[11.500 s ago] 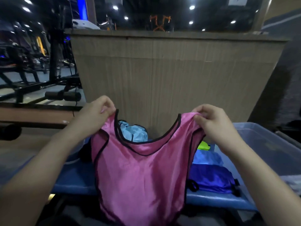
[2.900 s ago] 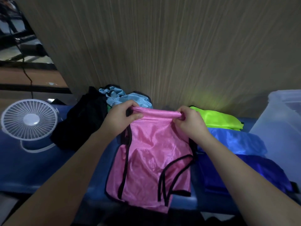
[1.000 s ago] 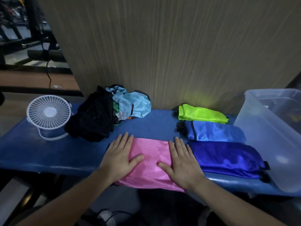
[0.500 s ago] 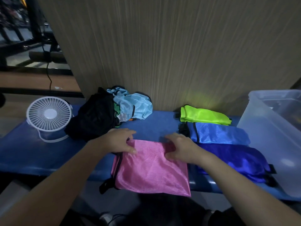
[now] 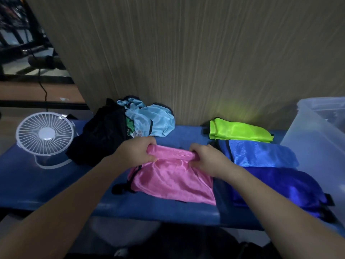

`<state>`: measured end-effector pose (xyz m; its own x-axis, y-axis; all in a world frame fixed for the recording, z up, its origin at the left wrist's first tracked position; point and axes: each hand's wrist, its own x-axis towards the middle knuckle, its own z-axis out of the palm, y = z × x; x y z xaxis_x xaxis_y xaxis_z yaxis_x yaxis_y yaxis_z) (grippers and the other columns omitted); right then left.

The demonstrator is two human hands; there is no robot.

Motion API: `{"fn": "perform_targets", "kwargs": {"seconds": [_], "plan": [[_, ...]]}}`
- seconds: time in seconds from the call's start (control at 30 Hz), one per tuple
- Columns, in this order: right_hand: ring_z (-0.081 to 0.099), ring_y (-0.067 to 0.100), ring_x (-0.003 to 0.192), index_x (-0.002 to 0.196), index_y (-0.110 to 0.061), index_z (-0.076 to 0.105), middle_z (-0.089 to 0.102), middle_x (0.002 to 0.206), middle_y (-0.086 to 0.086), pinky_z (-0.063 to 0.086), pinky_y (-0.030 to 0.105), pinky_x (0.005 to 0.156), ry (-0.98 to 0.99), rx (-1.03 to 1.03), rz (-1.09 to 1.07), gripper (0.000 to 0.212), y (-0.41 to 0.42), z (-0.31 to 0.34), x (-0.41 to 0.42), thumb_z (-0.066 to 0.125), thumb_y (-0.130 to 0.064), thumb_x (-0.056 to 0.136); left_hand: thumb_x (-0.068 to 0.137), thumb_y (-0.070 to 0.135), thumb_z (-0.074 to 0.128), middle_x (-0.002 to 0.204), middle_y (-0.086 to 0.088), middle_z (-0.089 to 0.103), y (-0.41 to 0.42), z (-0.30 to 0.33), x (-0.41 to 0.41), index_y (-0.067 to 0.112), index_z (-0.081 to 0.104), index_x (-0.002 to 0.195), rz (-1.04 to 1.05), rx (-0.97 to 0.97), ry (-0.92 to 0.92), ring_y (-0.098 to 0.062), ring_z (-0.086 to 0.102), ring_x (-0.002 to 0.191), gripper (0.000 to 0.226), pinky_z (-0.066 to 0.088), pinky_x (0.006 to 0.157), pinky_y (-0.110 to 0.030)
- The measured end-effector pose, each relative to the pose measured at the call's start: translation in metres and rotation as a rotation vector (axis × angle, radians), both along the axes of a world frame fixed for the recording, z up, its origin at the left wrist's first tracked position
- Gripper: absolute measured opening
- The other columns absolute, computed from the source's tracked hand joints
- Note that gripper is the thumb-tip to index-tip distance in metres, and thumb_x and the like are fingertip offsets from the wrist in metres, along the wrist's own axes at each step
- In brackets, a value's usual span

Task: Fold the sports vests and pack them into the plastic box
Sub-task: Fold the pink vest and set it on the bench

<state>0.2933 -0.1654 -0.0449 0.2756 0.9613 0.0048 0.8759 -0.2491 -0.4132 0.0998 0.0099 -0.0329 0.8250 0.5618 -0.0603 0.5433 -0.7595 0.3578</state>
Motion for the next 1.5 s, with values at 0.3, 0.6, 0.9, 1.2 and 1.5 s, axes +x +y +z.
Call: {"fn": "perform_targets", "kwargs": {"seconds": [0.3,0.6,0.9,1.2,1.5], "plan": [[0.06,0.026,0.065,0.086,-0.016,0.052,0.056,0.078,0.001,0.029,0.032,0.047,-0.575,0.301,0.124,0.03,-0.027,0.008,-0.019,0.075,-0.016,0.067,0.079,0.014,0.062,0.088,-0.003,0.056,-0.042,-0.025,-0.029,0.014,0.057,0.08,-0.249,0.654,-0.413,-0.026,0.055,0.079,0.005,0.044,0.076,-0.039],[0.06,0.023,0.079,0.094,-0.018,0.055,0.063,0.101,0.004,0.05,0.035,0.064,-0.736,0.466,0.304,0.012,-0.075,-0.023,-0.058,0.044,-0.021,0.096,0.08,-0.006,0.038,0.079,-0.006,0.053,-0.075,-0.024,-0.06,0.012,0.056,0.077,-0.349,0.796,-0.414,-0.027,0.05,0.067,0.026,0.044,0.063,-0.041],[0.056,0.024,0.119,0.121,-0.022,0.05,0.051,0.135,0.003,0.051,0.038,0.095,-0.556,0.216,0.37,0.036,-0.103,-0.025,-0.056,0.055,-0.021,0.085,0.07,0.015,0.059,0.101,0.0,0.057,-0.09,-0.027,-0.099,0.02,0.063,0.097,-0.423,0.613,-0.189,-0.023,0.053,0.083,0.027,0.041,0.076,-0.034],[0.038,0.019,0.142,0.136,-0.023,0.047,0.035,0.154,0.003,0.037,0.03,0.113,-0.362,0.037,0.38,0.064,-0.127,-0.023,-0.062,0.05,-0.062,0.086,0.095,0.047,0.059,0.122,0.015,0.055,-0.084,-0.032,-0.118,0.029,0.067,0.114,-0.366,0.268,-0.241,-0.006,0.055,0.109,0.027,0.045,0.093,-0.024],[0.053,0.02,0.115,0.126,-0.023,0.058,0.055,0.13,-0.001,0.044,0.037,0.099,-0.401,0.251,0.164,0.05,-0.097,-0.006,-0.078,0.047,-0.059,0.093,0.09,0.034,0.065,0.102,0.008,0.059,-0.099,-0.011,-0.085,0.022,0.067,0.094,-0.266,0.476,-0.431,-0.016,0.057,0.092,0.013,0.043,0.077,-0.036]]}}
